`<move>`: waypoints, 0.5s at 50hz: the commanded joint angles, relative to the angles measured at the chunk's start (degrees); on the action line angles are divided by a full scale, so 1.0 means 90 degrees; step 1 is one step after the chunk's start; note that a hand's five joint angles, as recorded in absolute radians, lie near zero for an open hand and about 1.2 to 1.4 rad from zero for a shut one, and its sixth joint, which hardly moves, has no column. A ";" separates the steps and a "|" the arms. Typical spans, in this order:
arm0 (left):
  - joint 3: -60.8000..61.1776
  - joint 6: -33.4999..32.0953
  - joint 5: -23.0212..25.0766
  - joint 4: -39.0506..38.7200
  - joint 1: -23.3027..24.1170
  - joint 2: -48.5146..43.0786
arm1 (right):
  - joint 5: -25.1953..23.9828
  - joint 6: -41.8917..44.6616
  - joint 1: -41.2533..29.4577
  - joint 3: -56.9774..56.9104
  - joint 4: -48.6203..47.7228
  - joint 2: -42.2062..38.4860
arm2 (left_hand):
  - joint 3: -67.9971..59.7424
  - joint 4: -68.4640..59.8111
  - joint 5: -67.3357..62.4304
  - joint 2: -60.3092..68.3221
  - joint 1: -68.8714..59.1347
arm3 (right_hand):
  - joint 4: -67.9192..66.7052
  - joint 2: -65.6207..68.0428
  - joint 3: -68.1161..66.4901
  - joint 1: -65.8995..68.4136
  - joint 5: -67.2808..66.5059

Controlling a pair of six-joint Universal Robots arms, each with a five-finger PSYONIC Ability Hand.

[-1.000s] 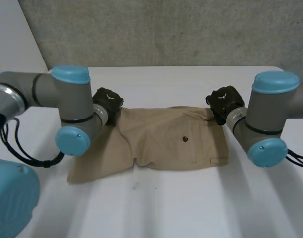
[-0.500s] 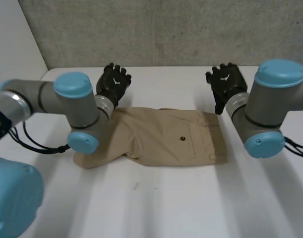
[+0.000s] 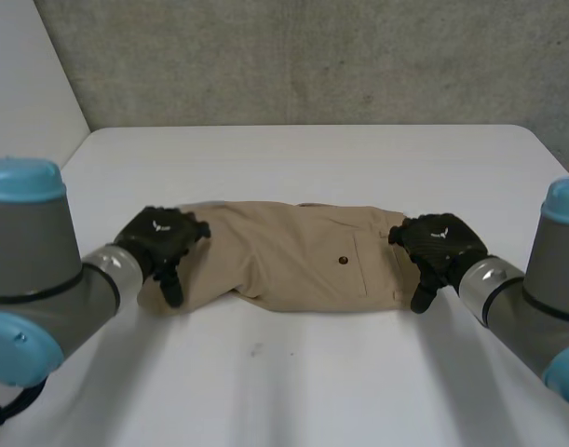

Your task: Fold the shorts.

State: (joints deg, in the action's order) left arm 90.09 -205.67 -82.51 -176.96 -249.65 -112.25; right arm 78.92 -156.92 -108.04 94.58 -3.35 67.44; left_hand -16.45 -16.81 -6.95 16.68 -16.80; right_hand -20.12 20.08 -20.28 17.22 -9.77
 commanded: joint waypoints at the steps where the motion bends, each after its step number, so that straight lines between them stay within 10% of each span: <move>1: 0.0313 -0.0048 -0.0236 -0.1011 -0.0161 -0.0437 | -0.0048 -0.0064 0.0090 0.0223 -0.0936 -0.0481 | -0.0465 -0.0426 -0.0410 0.0440 -0.0427 | -0.1387 0.1392 -0.1370 0.1710 -0.1426; 11: 0.0098 -0.0097 -0.0774 -0.1539 -0.0396 -0.0974 | -0.0048 -0.0064 0.0100 0.0233 -0.1190 -0.0794 | -0.0428 -0.0389 -0.0373 0.0403 -0.0390 | -0.2733 0.2737 -0.2715 0.3056 -0.2771; 17: 0.0176 -0.0097 -0.0744 -0.1510 -0.0425 -0.0975 | -0.0029 0.0004 0.0168 0.0214 -0.1434 -0.0814 | -0.0354 -0.0314 -0.0298 0.0328 -0.0315 | -0.6649 0.6654 -0.6631 0.6972 -0.6688; 25: 0.0449 -0.0058 -0.0686 -0.1120 -0.0318 -0.0038 | -0.0028 0.0062 0.0373 0.0116 -0.1337 -0.0639 | 0.0319 0.0358 0.0374 -0.0344 0.0357 | -0.6653 0.6657 -0.6635 0.6976 -0.6692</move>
State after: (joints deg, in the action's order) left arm 92.42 -206.51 -89.14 -189.83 -253.27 -118.87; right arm 78.73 -156.82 -106.02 96.20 -16.09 60.36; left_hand -16.05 -15.94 -5.79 16.17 -16.23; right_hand -68.20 67.19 -67.65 52.20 -54.57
